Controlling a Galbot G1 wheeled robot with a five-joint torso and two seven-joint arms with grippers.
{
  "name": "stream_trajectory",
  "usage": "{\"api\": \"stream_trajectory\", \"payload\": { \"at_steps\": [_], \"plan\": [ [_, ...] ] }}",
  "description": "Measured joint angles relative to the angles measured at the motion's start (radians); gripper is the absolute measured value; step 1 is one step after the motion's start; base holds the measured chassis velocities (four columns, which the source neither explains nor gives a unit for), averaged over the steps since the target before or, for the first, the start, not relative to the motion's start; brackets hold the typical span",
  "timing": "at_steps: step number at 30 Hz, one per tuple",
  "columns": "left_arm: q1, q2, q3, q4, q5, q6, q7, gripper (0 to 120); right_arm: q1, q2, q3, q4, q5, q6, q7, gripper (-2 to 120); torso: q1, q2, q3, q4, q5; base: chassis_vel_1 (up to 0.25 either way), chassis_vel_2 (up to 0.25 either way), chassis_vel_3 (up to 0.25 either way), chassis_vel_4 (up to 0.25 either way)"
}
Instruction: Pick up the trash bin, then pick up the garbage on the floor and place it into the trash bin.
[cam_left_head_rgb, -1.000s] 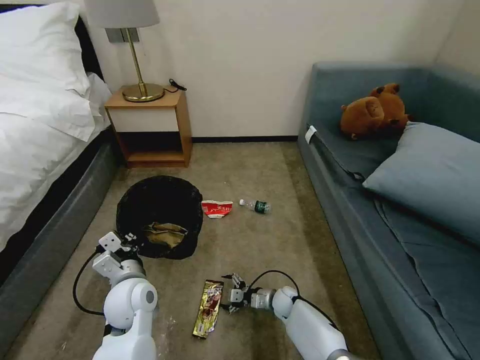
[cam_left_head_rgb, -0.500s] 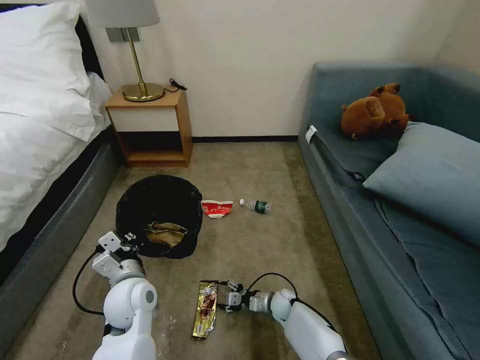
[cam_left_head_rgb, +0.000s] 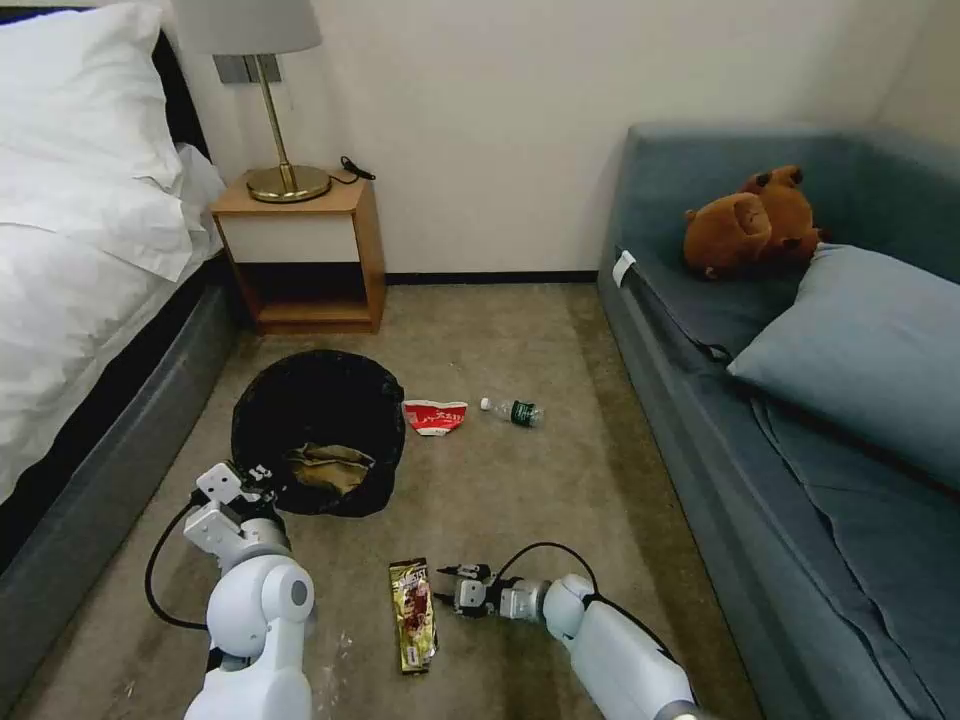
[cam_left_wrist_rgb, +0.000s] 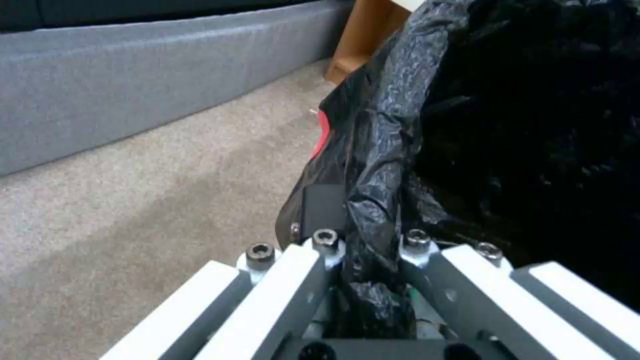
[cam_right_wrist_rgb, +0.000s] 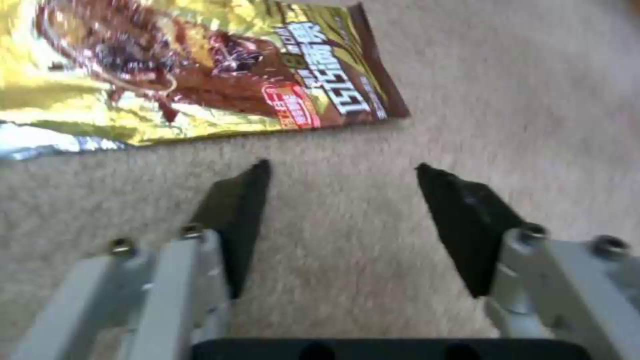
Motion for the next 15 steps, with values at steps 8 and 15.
{"api": "stream_trajectory", "payload": {
  "at_steps": [8, 15],
  "plan": [
    [-0.002, 0.0, 0.001, 0.003, 0.002, 0.0, 0.0, 1, -0.011, -0.014, -0.028, 0.025, 0.226, -0.068, -0.088, 93, 0.0, 0.0, 0.0, 0.0, -0.0001, 0.0, 0.0, 0.0, 0.0],
    [-0.002, 0.0, 0.002, 0.006, 0.004, 0.0, 0.0, 1, -0.021, -0.012, -0.067, 0.05, 0.429, -0.117, -0.133, 100, 0.0, 0.0, 0.0, 0.0, 0.0001, 0.0, 0.0, 0.0, 0.0]
  ]
}}
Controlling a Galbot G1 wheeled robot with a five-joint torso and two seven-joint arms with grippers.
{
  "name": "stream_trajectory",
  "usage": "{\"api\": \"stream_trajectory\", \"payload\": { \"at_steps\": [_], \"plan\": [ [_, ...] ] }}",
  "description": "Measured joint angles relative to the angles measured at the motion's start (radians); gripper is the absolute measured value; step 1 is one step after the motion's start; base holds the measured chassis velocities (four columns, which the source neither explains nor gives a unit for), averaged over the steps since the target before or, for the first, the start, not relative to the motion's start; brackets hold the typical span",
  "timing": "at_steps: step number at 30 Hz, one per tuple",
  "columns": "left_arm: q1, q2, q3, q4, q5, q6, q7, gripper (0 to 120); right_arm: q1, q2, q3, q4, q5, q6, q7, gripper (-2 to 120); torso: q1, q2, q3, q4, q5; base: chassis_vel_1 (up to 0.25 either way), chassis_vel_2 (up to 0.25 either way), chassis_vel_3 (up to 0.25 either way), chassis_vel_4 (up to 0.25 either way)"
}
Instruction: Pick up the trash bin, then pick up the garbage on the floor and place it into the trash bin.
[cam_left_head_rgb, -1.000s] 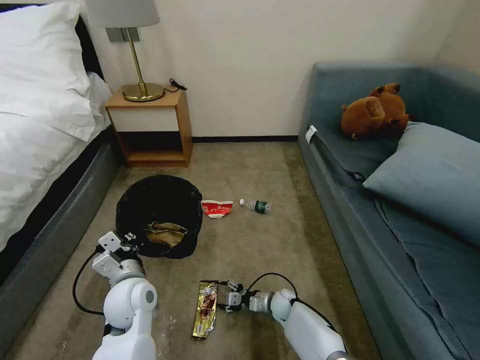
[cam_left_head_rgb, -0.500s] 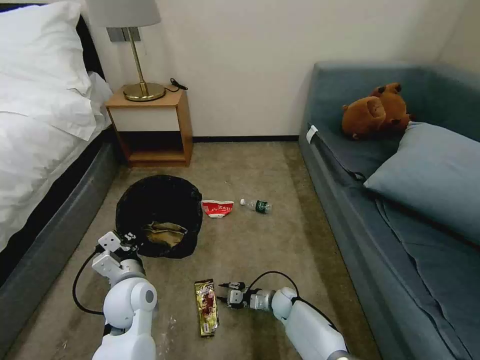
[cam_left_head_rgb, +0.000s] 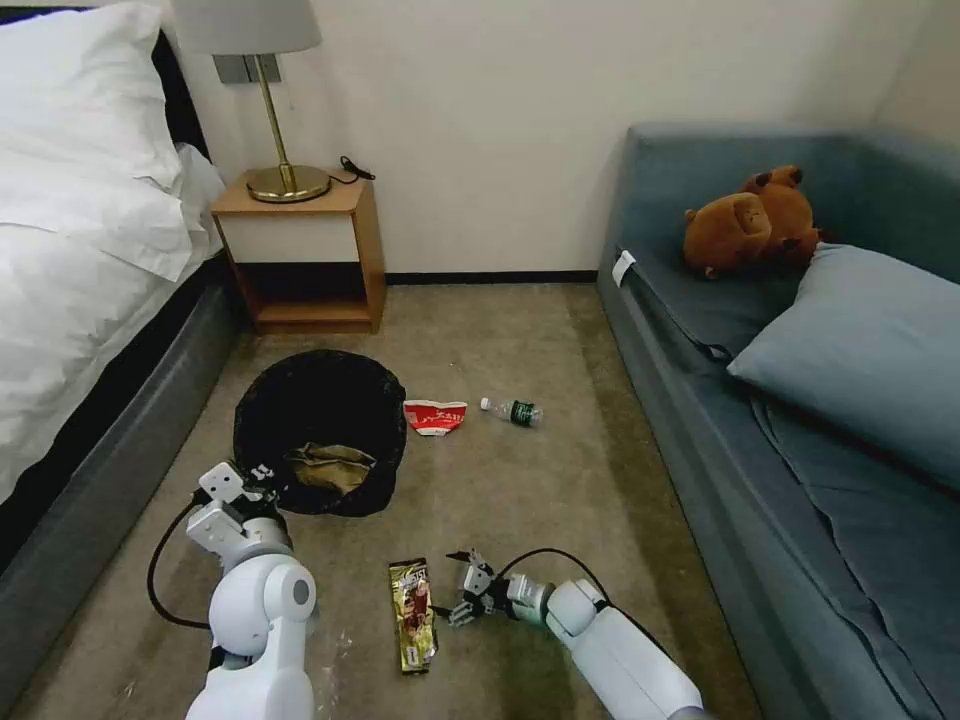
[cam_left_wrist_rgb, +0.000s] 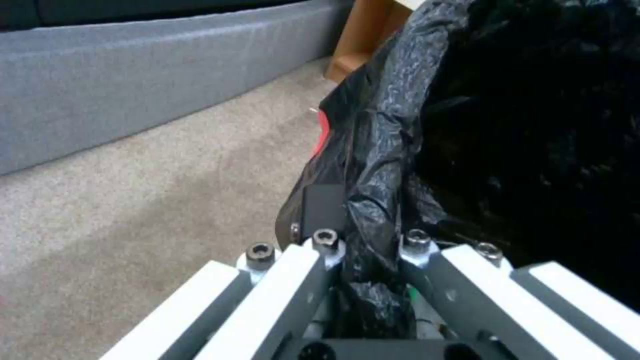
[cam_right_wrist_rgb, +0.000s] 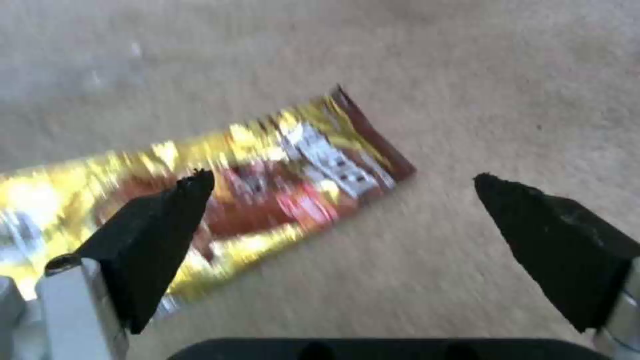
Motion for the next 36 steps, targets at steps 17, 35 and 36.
{"api": "stream_trajectory", "payload": {
  "at_steps": [17, 35, 36],
  "plan": [
    [-0.001, 0.0, 0.002, 0.0, 0.005, -0.001, -0.002, 1, -0.046, -0.028, -0.114, 0.045, 0.339, -0.193, -0.065, 100, 0.0, 0.0, 0.0, 0.0, 0.0, 0.0, 0.0, 0.0, 0.0],
    [-0.004, 0.0, 0.001, 0.002, 0.013, -0.004, -0.003, 1, -0.029, -0.033, -0.166, 0.044, 0.452, -0.348, -0.03, 100, 0.0, 0.0, 0.0, 0.0, 0.0, 0.0, 0.0, 0.0, 0.0],
    [-0.005, 0.0, 0.001, 0.003, 0.013, -0.005, -0.003, 1, -0.031, -0.033, -0.167, 0.039, 0.456, -0.349, -0.036, 100, 0.0, 0.0, 0.0, 0.0, 0.0, 0.0, 0.0, 0.0, 0.0]
  ]
}}
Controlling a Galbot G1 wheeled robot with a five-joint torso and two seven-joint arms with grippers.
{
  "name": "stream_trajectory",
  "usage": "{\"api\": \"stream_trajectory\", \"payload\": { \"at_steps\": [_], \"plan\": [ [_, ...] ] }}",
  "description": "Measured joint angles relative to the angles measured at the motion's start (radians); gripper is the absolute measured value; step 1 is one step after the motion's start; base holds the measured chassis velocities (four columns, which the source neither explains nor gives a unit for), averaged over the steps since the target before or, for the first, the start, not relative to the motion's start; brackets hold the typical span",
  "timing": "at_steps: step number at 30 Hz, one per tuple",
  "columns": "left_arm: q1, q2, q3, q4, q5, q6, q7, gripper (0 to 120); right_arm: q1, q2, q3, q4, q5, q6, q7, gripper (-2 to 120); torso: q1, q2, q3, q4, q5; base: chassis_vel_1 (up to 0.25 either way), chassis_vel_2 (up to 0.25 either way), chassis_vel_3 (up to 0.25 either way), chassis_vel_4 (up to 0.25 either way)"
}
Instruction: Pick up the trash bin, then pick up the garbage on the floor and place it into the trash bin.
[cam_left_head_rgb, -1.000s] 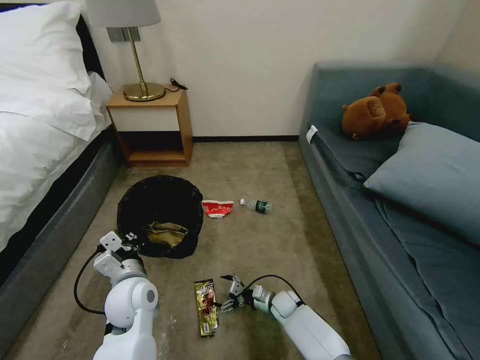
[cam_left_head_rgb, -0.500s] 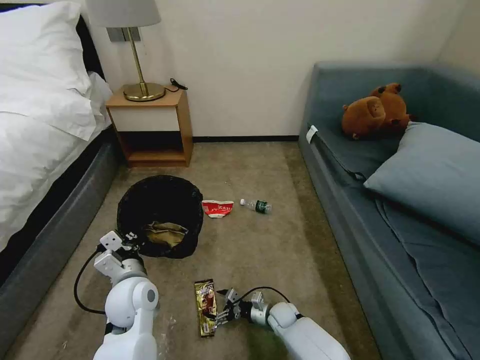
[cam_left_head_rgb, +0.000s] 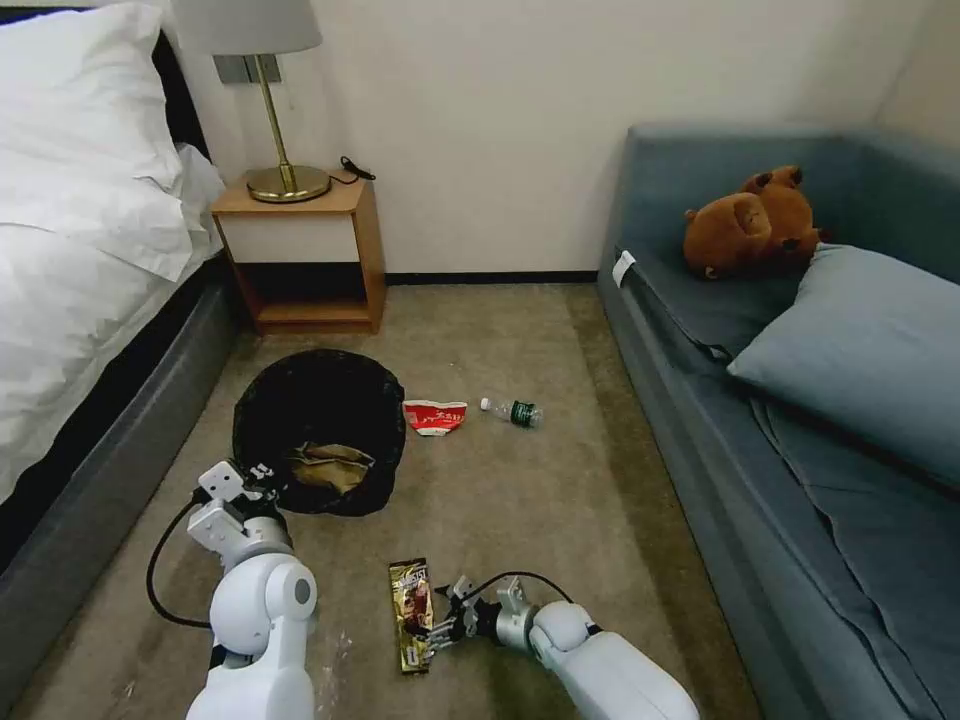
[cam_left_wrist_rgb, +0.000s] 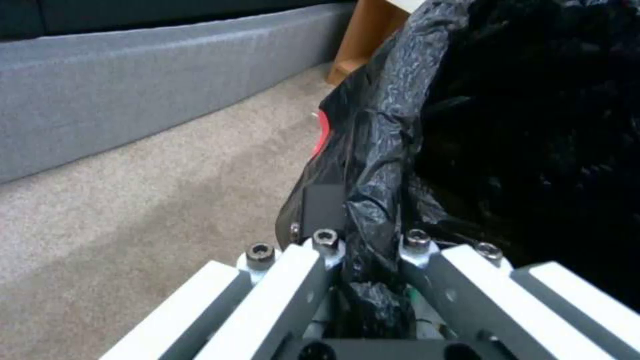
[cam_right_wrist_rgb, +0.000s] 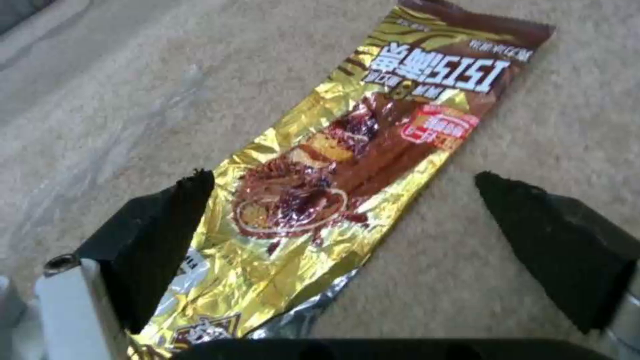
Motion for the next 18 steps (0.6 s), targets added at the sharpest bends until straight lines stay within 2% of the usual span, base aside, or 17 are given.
{"api": "stream_trajectory", "payload": {
  "at_steps": [12, 18],
  "plan": [
    [-0.002, 0.0, 0.006, 0.001, 0.004, -0.001, -0.003, 1, -0.006, 0.015, -0.003, -0.025, -0.03, 0.017, -0.049, 100, 0.0, 0.0, 0.0, -0.0005, -0.0005, 0.0, 0.0, 0.0, 0.0],
    [0.002, 0.0, 0.005, -0.003, 0.004, -0.002, -0.003, 1, -0.008, 0.027, 0.001, -0.037, -0.036, 0.023, -0.094, 100, 0.0, 0.0, 0.0, 0.0, 0.0001, 0.0, 0.0, 0.0, 0.0]
  ]
}}
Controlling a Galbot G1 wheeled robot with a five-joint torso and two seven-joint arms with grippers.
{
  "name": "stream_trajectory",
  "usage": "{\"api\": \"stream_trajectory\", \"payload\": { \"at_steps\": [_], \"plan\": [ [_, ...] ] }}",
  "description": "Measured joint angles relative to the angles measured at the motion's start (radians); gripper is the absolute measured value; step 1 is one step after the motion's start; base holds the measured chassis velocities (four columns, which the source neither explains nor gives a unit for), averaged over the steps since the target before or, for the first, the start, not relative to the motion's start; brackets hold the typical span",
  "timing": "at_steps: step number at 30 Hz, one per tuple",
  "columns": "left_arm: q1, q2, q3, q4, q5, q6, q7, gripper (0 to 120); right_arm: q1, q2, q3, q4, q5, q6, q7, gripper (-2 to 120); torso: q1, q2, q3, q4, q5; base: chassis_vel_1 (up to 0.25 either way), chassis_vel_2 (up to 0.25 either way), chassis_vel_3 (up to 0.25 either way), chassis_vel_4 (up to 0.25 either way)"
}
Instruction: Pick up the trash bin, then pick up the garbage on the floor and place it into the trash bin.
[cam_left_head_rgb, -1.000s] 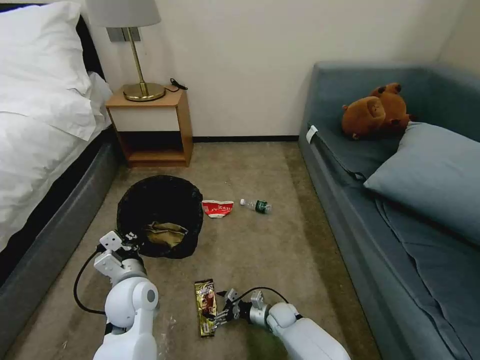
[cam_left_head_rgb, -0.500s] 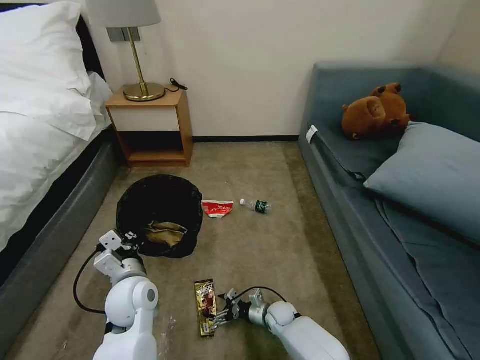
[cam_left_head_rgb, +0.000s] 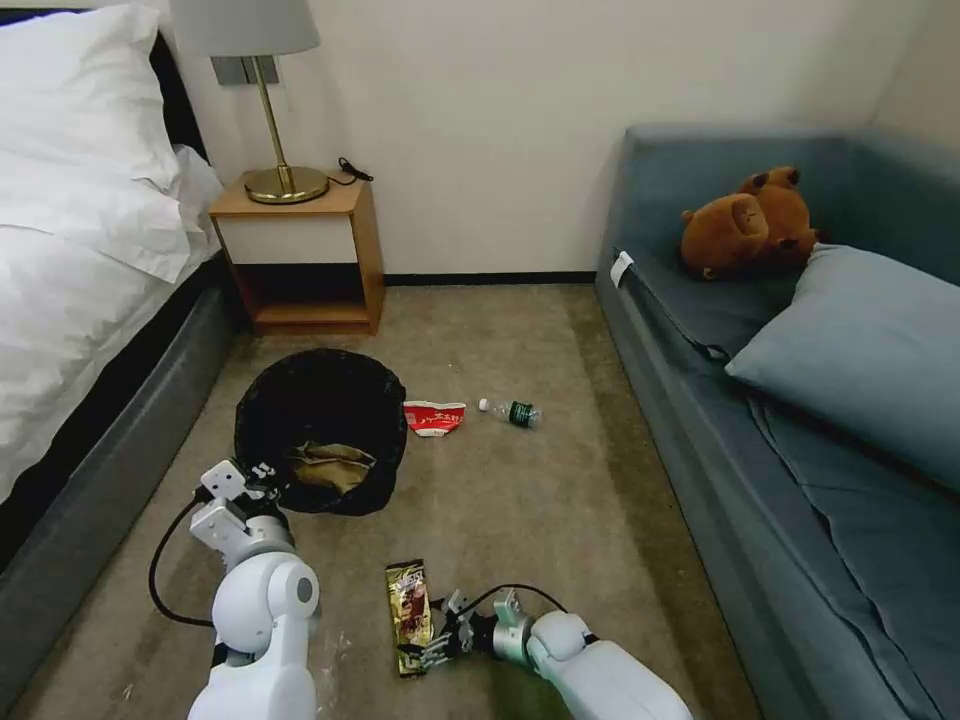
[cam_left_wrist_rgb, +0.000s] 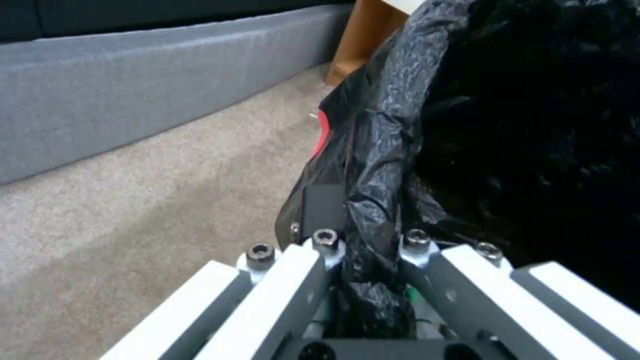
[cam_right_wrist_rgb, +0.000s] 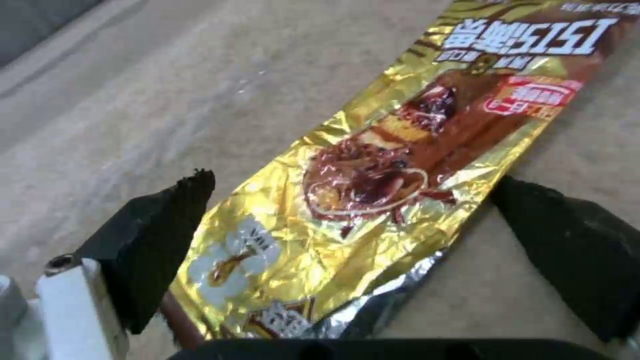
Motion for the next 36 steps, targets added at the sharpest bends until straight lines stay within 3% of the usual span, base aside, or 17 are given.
{"api": "stream_trajectory", "payload": {
  "at_steps": [7, 10, 14, 15, 19, 29, 34, 36],
  "plan": [
    [0.005, 0.0, 0.001, -0.004, 0.0, -0.001, -0.001, 1, 0.0, 0.011, 0.007, -0.017, -0.015, 0.018, -0.029, 100, 0.0, 0.0, 0.0, 0.0, -0.0002, 0.0, 0.0, 0.0, 0.0],
    [0.006, 0.0, -0.002, -0.007, -0.001, -0.002, -0.002, 1, 0.003, 0.019, 0.018, -0.034, -0.039, 0.044, -0.05, 86, 0.0, 0.0, 0.0, 0.0, -0.0003, 0.0, 0.0, 0.0, 0.0],
    [0.006, 0.0, -0.001, -0.008, -0.002, -0.002, -0.003, 1, 0.003, 0.023, 0.024, -0.04, -0.049, 0.055, -0.051, 76, 0.0, 0.0, 0.0, 0.0001, 0.0002, 0.0, 0.0, 0.0, 0.0],
    [0.005, 0.0, -0.001, -0.008, -0.002, -0.002, -0.004, 1, 0.004, 0.024, 0.029, -0.044, -0.058, 0.061, -0.051, 68, 0.0, 0.0, 0.0, 0.0002, -0.0003, 0.0, 0.0, 0.0, 0.0],
    [0.004, 0.0, 0.002, -0.008, -0.002, -0.002, -0.004, 1, 0.006, 0.025, 0.033, -0.05, -0.063, 0.069, -0.049, 59, 0.0, 0.0, 0.0, 0.0, -0.0001, 0.0, 0.0, 0.0, 0.0],
    [0.002, 0.0, 0.002, -0.002, -0.003, -0.004, -0.004, 1, 0.015, 0.028, 0.042, -0.064, -0.076, 0.091, -0.035, 16, 0.0, 0.0, 0.0, 0.0001, -0.0001, 0.0, 0.0, 0.0, 0.0],
    [0.0, 0.0, 0.002, -0.001, -0.003, -0.004, -0.004, 1, 0.019, 0.029, 0.045, -0.065, -0.076, 0.097, -0.029, 1, 0.0, 0.0, 0.0, 0.0001, -0.0001, 0.0, 0.0, 0.0, 0.0],
    [0.0, 0.0, 0.002, -0.001, -0.003, -0.004, -0.004, 1, 0.02, 0.029, 0.047, -0.065, -0.076, 0.1, -0.026, 0, 0.0, 0.0, 0.0, 0.0001, -0.0001, 0.0, 0.0, 0.0, 0.0]
  ]
}}
